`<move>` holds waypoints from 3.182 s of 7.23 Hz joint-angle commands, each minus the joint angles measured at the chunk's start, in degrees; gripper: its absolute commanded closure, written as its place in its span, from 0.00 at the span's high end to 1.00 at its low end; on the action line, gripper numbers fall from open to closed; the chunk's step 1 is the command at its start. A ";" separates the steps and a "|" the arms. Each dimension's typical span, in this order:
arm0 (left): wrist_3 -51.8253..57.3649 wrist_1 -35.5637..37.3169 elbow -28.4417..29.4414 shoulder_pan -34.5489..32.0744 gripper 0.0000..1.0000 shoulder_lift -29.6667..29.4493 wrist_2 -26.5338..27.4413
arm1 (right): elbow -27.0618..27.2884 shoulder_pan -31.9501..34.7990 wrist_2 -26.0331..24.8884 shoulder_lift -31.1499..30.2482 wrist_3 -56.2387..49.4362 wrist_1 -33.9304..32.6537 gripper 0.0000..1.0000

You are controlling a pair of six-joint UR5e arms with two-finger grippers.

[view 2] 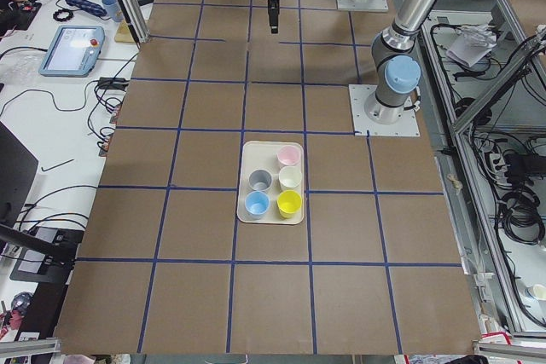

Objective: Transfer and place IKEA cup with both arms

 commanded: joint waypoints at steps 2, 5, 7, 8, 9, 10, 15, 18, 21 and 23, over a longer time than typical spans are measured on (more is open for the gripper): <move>-0.05 0.42 -0.02 0.00 1.00 -0.05 -0.01 | 0.50 0.15 0.10 0.31 0.24 -0.34 0.96; -0.92 0.33 0.06 0.09 1.00 0.04 -0.71 | 3.40 0.15 1.60 0.40 -0.02 -4.10 0.92; -0.93 0.42 0.06 0.09 1.00 -0.05 -0.80 | 3.40 0.15 1.60 0.31 -0.29 -5.43 0.79; -0.84 0.42 -0.02 0.09 1.00 -0.05 -0.80 | 3.23 0.15 1.86 0.22 -0.11 -5.70 0.87; -0.84 0.42 0.06 0.09 1.00 -0.05 -0.80 | 2.97 0.15 1.86 0.31 -0.02 -5.88 0.90; -0.84 0.42 0.06 0.09 1.00 -0.05 -0.80 | 2.88 0.24 1.86 0.22 0.06 -6.40 0.92; -0.40 0.86 -0.02 0.18 1.00 -0.05 -0.80 | 3.23 0.24 1.95 0.31 0.06 -7.20 0.60; 0.13 0.86 -0.02 0.18 1.00 0.21 -0.80 | 2.70 0.24 1.69 -0.12 -0.02 -7.11 0.51; 0.12 0.86 0.93 0.70 1.00 -0.05 -1.41 | 2.44 0.24 1.42 -2.14 0.06 -7.11 0.51; 0.04 0.78 1.30 1.93 1.00 0.48 -15.85 | 2.44 0.33 1.25 -4.42 0.15 -6.93 0.46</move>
